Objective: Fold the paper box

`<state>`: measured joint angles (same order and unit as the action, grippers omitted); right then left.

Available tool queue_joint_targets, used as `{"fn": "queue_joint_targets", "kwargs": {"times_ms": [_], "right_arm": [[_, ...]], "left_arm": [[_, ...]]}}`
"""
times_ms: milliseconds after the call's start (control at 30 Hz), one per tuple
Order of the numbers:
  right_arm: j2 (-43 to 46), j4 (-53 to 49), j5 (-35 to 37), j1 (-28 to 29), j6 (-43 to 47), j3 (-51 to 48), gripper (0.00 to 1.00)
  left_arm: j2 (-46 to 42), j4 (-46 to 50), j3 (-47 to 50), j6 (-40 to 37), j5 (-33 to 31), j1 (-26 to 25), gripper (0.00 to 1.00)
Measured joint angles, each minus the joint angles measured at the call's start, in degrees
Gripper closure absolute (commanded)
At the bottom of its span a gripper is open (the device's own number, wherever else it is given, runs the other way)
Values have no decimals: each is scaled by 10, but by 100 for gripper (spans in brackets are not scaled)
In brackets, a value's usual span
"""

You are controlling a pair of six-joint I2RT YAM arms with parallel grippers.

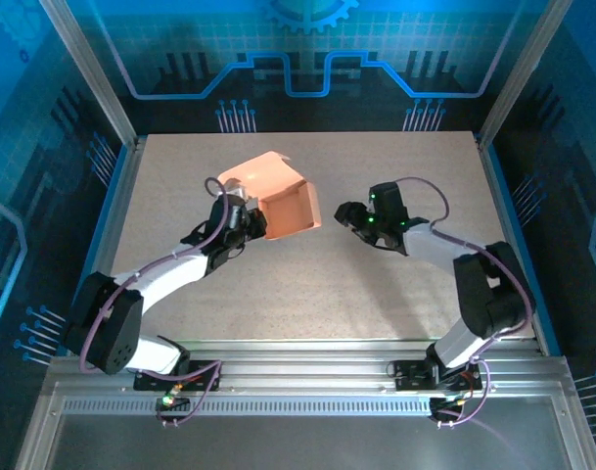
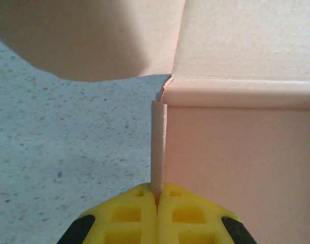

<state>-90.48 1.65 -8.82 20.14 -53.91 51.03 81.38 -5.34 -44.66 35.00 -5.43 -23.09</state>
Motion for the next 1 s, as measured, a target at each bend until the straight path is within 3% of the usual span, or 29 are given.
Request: {"fn": "queue_joint_targets", "kwargs": {"times_ms": [267, 500, 733, 1000], "right_arm": [[82, -87, 102, 50, 142, 38, 31], [-16, -156, 206, 165, 226, 164, 39], [-130, -216, 262, 207, 244, 242, 44], [-207, -263, 285, 214, 247, 275, 73]], "left_arm": [[57, 112, -45, -38, -26, 0, 100], [97, 150, -57, -39, -29, -3, 100], [119, 172, -76, -39, -39, -11, 100], [135, 180, -77, -39, -42, -20, 100]]}}
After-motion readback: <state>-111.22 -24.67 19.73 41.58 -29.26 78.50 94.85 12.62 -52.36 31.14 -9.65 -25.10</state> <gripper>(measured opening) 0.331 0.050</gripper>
